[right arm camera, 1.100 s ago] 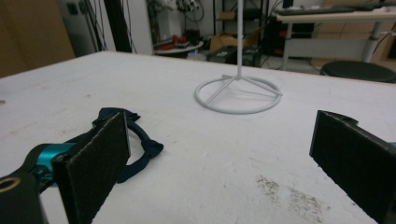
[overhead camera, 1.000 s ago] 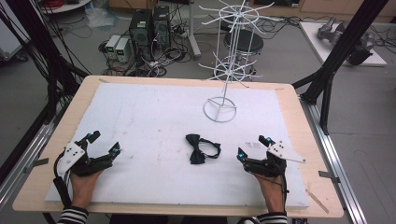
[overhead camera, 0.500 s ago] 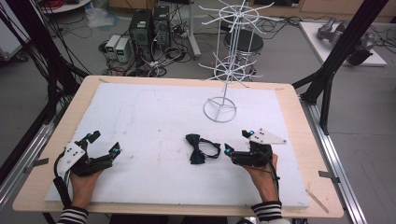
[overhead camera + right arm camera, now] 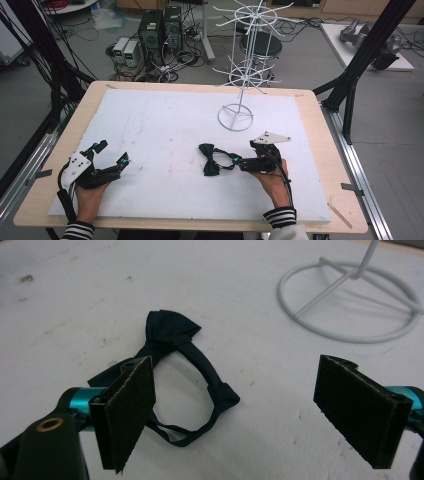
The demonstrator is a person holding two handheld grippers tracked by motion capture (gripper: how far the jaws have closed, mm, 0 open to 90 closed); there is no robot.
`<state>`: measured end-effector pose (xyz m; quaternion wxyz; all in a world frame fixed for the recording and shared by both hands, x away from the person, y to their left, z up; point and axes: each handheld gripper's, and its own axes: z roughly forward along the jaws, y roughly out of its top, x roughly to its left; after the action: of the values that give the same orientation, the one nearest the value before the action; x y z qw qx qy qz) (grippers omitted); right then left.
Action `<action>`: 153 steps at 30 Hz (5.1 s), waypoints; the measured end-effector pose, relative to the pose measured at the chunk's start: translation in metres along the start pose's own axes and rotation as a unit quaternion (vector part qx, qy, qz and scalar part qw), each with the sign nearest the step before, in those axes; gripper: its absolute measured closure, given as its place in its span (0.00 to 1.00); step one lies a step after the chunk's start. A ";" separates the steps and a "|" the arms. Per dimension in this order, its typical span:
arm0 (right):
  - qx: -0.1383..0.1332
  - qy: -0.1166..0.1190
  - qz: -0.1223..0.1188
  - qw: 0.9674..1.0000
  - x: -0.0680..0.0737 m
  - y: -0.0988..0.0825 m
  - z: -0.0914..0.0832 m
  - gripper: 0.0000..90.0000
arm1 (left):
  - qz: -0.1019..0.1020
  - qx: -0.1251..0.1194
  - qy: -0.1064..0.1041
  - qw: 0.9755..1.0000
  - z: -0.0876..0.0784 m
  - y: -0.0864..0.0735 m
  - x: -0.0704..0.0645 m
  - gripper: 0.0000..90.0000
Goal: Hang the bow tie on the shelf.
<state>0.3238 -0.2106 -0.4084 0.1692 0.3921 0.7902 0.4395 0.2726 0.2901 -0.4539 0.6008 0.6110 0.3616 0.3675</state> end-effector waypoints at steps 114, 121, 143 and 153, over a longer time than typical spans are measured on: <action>-0.172 0.008 -0.044 0.984 0.012 0.033 -0.001 0.91 | -0.004 0.002 -0.003 1.000 0.001 0.000 0.001 0.15; -0.186 0.005 -0.045 0.982 0.013 0.034 -0.005 0.91 | -0.004 0.002 -0.003 1.000 0.001 0.000 0.001 0.15; -0.248 -0.005 -0.038 0.968 0.009 0.064 -0.027 0.91 | -0.005 0.002 -0.003 1.000 0.001 0.000 0.001 0.15; -0.261 -0.021 -0.041 0.964 0.004 0.086 -0.033 0.91 | -0.004 0.003 -0.002 1.000 0.001 0.000 0.001 0.15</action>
<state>0.3418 -0.1997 -0.3184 0.2997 0.3107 0.6597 0.6152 0.2737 0.2909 -0.4538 0.6012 0.6121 0.3639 0.3625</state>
